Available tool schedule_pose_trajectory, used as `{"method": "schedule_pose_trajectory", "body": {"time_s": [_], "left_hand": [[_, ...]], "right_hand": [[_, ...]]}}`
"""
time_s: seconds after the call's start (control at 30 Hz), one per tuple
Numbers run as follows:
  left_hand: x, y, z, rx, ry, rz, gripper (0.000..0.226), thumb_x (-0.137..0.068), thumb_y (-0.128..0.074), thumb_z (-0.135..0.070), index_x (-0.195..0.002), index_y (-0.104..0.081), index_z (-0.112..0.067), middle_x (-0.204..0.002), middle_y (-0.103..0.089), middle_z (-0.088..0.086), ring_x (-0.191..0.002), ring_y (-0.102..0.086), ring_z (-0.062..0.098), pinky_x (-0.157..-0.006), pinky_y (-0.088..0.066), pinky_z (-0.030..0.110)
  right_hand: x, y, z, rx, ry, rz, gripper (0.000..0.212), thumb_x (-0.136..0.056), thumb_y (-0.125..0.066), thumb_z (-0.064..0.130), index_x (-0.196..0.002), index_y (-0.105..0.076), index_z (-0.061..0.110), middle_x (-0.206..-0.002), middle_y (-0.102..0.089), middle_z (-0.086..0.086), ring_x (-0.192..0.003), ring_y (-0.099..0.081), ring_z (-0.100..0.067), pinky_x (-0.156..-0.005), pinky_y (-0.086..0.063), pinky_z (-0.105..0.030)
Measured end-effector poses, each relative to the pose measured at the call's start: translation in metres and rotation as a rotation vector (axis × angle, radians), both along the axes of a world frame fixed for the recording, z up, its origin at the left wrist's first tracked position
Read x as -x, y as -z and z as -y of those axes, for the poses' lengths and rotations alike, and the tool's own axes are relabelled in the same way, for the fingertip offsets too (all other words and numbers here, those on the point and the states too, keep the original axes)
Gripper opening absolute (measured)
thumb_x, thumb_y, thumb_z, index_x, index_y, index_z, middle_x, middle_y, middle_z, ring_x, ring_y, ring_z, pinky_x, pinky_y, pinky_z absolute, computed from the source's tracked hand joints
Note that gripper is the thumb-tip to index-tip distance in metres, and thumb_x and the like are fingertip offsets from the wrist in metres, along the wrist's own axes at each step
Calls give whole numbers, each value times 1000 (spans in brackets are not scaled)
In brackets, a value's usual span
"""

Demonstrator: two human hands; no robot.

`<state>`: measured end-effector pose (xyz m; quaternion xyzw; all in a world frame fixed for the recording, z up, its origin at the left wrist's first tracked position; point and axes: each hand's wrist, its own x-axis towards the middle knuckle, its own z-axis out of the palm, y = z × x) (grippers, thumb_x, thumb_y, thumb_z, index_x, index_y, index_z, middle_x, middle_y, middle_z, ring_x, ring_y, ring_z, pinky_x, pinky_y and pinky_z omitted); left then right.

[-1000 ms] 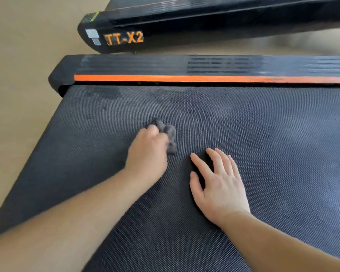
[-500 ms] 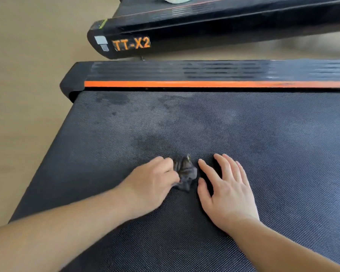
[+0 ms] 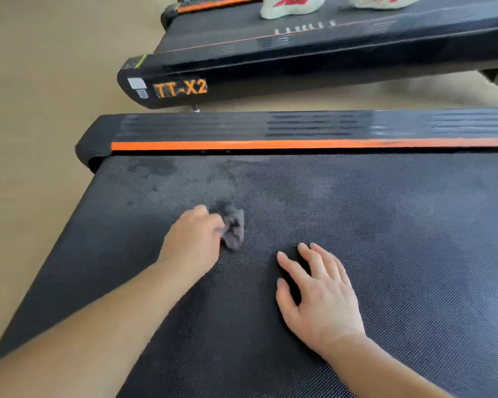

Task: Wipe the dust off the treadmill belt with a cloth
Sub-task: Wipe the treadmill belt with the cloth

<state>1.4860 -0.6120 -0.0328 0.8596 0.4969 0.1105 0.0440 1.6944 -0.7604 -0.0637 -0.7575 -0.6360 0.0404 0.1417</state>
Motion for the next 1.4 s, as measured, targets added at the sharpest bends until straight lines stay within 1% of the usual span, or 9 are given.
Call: {"method": "schedule_pose_trajectory", "body": {"time_s": [0.07,0.13,0.27,0.47,0.63,0.8,1.0,1.3,1.4], "left_hand": [[-19,-1,10,-33,-145,33,8,-89,-61,-11,-81,-62,-11,-89,-45,4,-81,-48,28,-55,-39,38],[-46,-3,34,22,37,13,10,-91,-57,-13,-82,-62,-13,-88,-40,-1,-82,-45,24,-56,-44,39],[-54,-11,15,201,419,-9,17,-100,-49,-27,-92,-65,-24,-89,-41,-8,-86,-41,14,-71,-49,41],[-73,-2,-51,15,-212,59,11,-89,-57,-14,-79,-57,-17,-85,-40,0,-78,-44,25,-61,-38,36],[-166,1,-35,102,379,127,18,-95,-54,-24,-91,-69,-17,-93,-51,4,-90,-53,28,-71,-49,43],[-200,7,-102,44,187,172,18,-94,-55,-23,-84,-69,-19,-87,-49,4,-81,-55,31,-62,-41,36],[-201,-1,-86,105,513,52,10,-94,-60,-25,-92,-68,-19,-91,-48,-1,-85,-53,24,-69,-45,39],[-218,-9,-108,56,177,-2,40,-97,-46,-47,-95,-72,-17,-100,-55,12,-96,-54,30,-86,-47,39],[-216,-10,-115,83,116,83,25,-93,-58,-44,-104,-71,-26,-100,-55,4,-96,-57,29,-83,-49,37]], "right_hand": [[-11,-9,-9,-44,-19,6,41,-89,-51,56,-118,-74,37,-123,-65,5,-123,-57,-23,-106,-45,-42],[-34,-17,-24,-71,-27,35,40,-90,-51,55,-113,-76,33,-114,-64,7,-111,-61,-24,-96,-51,-42],[-76,-12,-43,-2,120,130,51,-93,-46,58,-129,-69,32,-130,-62,-4,-126,-52,-32,-111,-41,-48],[-75,7,-41,-57,161,87,50,-95,-48,51,-136,-66,29,-140,-61,-11,-137,-46,-36,-118,-34,-54],[-77,12,-44,-120,161,88,46,-93,-56,46,-131,-69,23,-135,-63,-14,-131,-50,-41,-115,-36,-57],[-79,13,-44,-123,148,80,46,-95,-55,46,-134,-67,25,-135,-63,-12,-133,-49,-39,-115,-35,-56],[-77,13,-45,-108,154,78,47,-95,-52,49,-134,-67,26,-137,-62,-11,-134,-49,-39,-116,-35,-57],[-79,14,-46,-141,149,76,46,-94,-55,48,-132,-67,26,-136,-62,-11,-133,-51,-39,-114,-37,-57],[-77,14,-45,-155,142,76,46,-95,-55,48,-133,-67,25,-136,-61,-11,-133,-51,-39,-114,-37,-57]]}}
